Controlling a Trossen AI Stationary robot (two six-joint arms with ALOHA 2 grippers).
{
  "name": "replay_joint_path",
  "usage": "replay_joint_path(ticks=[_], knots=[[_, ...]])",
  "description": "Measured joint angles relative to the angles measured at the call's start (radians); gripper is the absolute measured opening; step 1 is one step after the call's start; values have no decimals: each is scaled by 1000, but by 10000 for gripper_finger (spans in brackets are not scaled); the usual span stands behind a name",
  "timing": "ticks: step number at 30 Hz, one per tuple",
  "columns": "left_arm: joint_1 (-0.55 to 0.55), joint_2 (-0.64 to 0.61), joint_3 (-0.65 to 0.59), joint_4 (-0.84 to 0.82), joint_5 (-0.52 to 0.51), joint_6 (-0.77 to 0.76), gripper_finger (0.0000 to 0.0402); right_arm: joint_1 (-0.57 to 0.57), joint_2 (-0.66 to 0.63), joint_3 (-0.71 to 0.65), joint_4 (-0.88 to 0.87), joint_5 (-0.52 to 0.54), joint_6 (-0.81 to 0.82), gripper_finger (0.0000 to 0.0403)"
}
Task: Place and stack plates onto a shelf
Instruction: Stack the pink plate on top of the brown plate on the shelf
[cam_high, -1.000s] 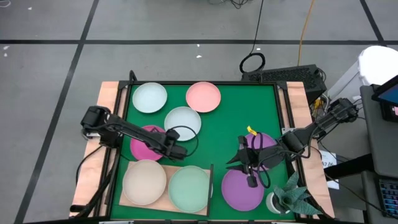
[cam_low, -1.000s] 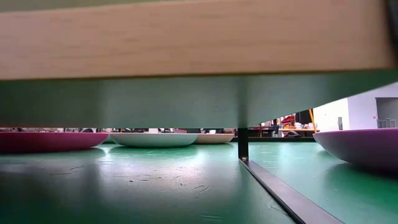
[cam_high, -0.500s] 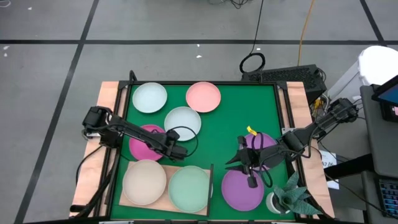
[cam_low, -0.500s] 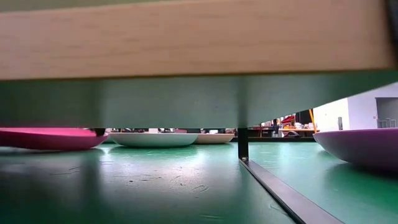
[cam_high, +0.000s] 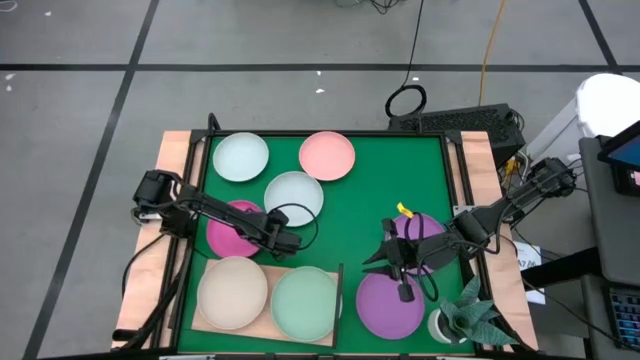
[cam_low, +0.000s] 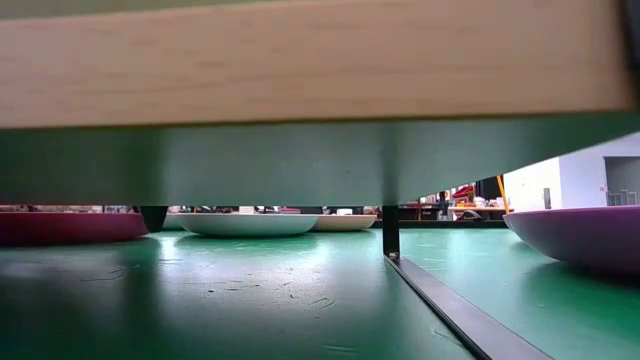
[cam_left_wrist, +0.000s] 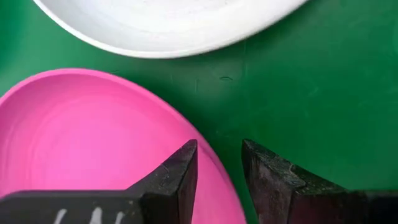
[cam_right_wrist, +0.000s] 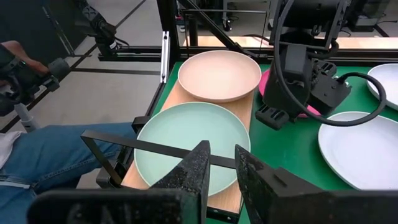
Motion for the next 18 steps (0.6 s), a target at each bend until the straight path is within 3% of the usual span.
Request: replay_joint_path(ticks=[6, 18], knots=[[3, 0, 0, -9, 0, 9, 125, 0, 0, 0, 0, 0, 5, 61], [7, 0, 0, -19, -5, 92, 31, 0, 0, 0, 0, -1, 8, 61]])
